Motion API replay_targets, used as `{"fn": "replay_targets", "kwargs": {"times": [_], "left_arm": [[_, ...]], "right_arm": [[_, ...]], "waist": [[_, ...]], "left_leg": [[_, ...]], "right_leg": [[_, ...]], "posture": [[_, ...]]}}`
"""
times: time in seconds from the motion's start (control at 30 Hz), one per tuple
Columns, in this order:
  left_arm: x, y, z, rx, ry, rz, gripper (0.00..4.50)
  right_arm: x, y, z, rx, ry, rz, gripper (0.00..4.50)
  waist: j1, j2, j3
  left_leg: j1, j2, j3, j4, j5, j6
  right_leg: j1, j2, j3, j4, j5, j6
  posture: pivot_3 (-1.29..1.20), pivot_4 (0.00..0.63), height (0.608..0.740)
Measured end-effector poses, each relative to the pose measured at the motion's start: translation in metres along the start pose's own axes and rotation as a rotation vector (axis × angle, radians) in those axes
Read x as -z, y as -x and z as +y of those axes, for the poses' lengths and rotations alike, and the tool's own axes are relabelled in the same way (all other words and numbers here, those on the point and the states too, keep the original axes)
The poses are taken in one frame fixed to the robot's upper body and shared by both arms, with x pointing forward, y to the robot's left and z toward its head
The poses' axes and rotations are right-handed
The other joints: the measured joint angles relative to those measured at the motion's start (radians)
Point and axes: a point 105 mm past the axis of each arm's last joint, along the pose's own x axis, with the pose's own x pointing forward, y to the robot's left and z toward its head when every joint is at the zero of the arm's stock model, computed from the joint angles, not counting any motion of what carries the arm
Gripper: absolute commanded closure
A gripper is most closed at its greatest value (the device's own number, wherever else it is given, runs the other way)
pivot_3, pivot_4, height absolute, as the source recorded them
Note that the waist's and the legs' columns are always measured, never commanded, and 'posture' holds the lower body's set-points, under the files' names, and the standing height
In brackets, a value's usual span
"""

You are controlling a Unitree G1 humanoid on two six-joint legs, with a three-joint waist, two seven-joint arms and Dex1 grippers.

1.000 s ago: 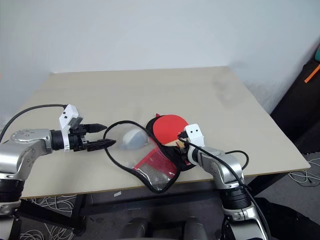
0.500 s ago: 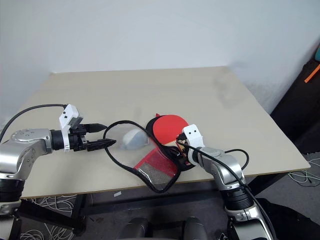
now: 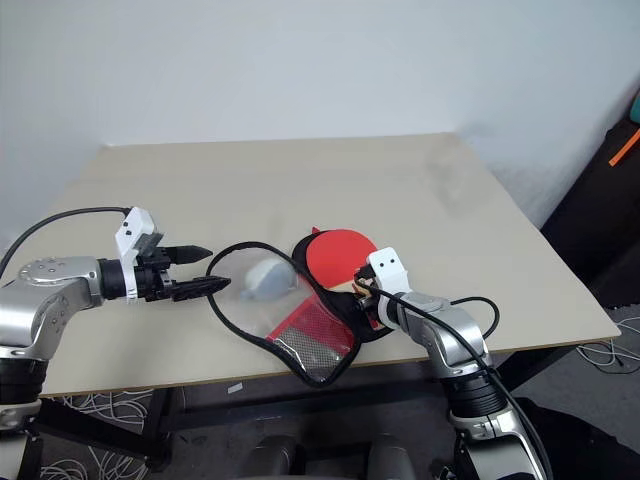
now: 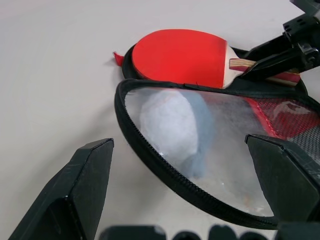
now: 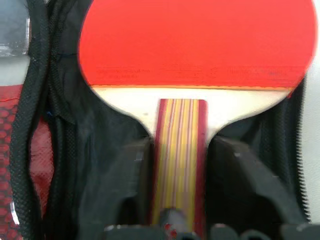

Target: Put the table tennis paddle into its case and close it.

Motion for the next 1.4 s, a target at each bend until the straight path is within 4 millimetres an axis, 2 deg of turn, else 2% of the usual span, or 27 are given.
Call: {"fn": "replay_targets", "kwargs": {"times": [0.83,0.97,1.1,1.17,1.3,1.4], "left_arm": [[0.0,0.003,0.0,-0.007,0.007,0.007,0.0],[0.0,0.003,0.0,-0.007,0.008,0.008,0.0],[0.0,0.003,0.0,-0.008,0.008,0.008,0.0],[0.0,0.003,0.0,-0.01,0.008,0.008,0.0],[0.0,0.003,0.001,-0.014,0.008,0.008,0.0],[0.003,0.008,0.002,-0.024,0.011,0.022,0.0]], "right_arm": [[0.0,0.001,0.008,-0.063,0.133,-0.02,3.32],[0.001,0.001,0.008,-0.073,0.149,-0.012,2.03],[0.004,0.001,0.009,-0.09,0.166,0.006,0.53],[0.006,0.001,0.008,-0.089,0.171,0.013,0.04],[0.004,0.006,-0.001,-0.094,0.153,0.01,0.04],[-0.01,0.022,-0.024,-0.1,0.085,-0.035,0.04]], "waist": [[-0.001,0.0,0.0],[-0.001,0.0,0.0],[-0.001,0.0,0.0],[-0.001,0.0,0.0],[0.001,0.0,0.0],[0.001,0.0,0.001]], "left_leg": [[0.0,0.0,0.0,0.0,0.0,0.0],[0.0,0.0,0.0,0.0,0.0,0.0],[0.0,0.0,0.0,0.0,0.0,0.0],[0.0,0.0,0.0,0.0,0.0,0.0],[-0.001,0.0,0.0,0.0,0.0,0.0],[-0.001,0.0,0.0,0.0,0.0,0.0]], "right_leg": [[-0.001,0.0,0.0,0.0,0.0,0.0],[-0.001,0.0,0.0,0.0,0.0,0.0],[-0.001,0.0,0.0,0.0,0.0,0.0],[0.0,0.0,0.0,0.0,0.0,0.0],[0.0,0.0,0.0,0.0,0.0,0.0],[0.0,0.0,0.0,0.0,0.0,0.0]], "posture": [[0.0,0.0,0.698],[0.0,0.0,0.698],[0.0,0.0,0.698],[0.0,0.0,0.698],[0.0,0.0,0.698],[0.0,0.0,0.698]]}}
